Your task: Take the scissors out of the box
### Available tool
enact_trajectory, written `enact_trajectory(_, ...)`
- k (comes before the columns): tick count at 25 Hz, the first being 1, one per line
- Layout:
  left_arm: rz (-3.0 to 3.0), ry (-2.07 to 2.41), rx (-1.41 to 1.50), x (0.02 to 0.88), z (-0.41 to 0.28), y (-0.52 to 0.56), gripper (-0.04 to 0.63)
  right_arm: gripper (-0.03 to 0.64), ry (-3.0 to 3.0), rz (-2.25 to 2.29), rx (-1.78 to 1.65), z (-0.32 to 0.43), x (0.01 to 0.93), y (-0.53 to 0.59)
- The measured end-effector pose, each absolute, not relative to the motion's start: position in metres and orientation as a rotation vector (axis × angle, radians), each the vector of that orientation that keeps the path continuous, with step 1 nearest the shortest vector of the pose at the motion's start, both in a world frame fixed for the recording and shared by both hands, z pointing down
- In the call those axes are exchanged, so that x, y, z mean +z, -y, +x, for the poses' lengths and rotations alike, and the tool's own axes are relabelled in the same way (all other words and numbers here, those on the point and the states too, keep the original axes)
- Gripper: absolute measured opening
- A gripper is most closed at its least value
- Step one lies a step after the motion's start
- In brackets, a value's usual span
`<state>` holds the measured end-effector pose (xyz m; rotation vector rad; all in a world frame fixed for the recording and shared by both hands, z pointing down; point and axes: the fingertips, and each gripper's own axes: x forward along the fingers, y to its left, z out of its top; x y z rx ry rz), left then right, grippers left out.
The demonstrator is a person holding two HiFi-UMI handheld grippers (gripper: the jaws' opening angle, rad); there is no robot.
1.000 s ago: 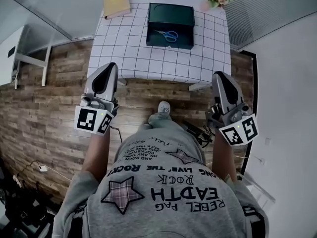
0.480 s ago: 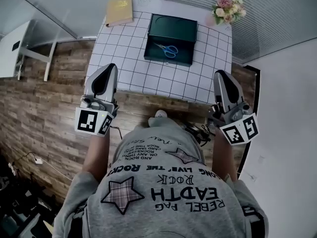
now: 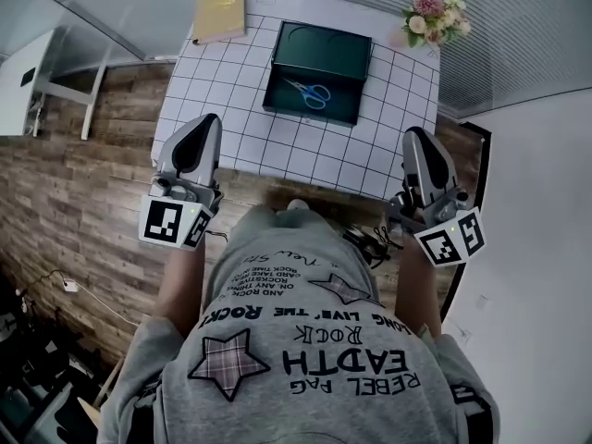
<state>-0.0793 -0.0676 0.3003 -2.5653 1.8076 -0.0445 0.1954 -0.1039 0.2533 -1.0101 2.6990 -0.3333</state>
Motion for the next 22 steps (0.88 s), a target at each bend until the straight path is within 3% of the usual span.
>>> enact_trajectory(22, -2.722, -1.6, -0.003, 0.299, -0.102, 0.176, 0.009, 0.017, -2.618, -1.173, -0.446, 0.16, 0.267, 0.176)
